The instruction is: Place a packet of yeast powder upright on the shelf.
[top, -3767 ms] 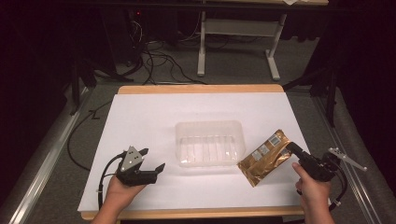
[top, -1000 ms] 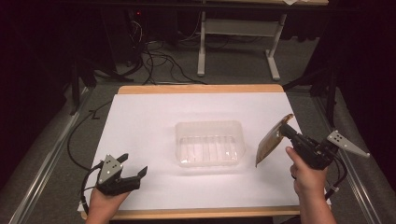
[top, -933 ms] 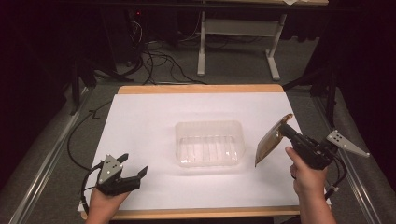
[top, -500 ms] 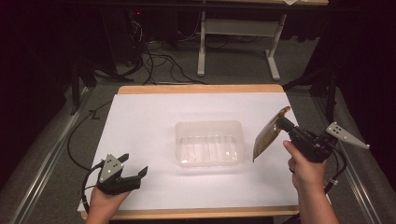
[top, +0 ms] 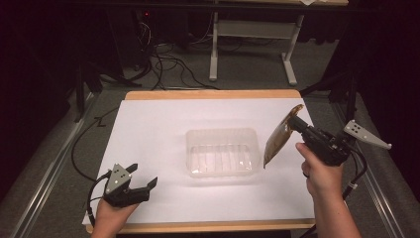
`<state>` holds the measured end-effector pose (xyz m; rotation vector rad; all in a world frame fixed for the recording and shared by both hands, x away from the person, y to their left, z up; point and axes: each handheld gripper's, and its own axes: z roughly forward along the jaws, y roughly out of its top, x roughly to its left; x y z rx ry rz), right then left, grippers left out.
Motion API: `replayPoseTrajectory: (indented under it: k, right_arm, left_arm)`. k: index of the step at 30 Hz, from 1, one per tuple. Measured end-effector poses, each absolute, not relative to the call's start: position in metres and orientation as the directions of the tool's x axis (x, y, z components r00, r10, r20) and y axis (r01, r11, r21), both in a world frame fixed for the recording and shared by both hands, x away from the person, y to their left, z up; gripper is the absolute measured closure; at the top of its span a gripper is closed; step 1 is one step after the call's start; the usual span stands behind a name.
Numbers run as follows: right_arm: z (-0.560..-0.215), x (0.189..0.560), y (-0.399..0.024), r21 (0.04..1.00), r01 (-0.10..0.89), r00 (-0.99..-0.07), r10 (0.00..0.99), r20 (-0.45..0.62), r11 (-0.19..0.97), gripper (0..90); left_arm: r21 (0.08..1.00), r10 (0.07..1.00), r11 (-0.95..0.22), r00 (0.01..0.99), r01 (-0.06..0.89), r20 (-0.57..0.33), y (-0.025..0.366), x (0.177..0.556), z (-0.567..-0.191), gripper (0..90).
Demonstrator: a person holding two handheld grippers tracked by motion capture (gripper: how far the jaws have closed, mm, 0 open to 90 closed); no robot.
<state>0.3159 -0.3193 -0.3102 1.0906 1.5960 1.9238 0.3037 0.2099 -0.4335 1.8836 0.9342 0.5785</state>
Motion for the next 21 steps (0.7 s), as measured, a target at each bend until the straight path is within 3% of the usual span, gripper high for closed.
replayPoseTrajectory:
  k: [21]
  right_arm:
    - [-0.302, 0.335, -0.278, 0.954, 0.193, -0.674, 0.676, 0.298, -0.229, 90.0]
  left_arm:
    - [0.891, 0.799, -0.274, 0.601, 0.361, 0.001, 0.211, 0.303, -0.432, 17.8]
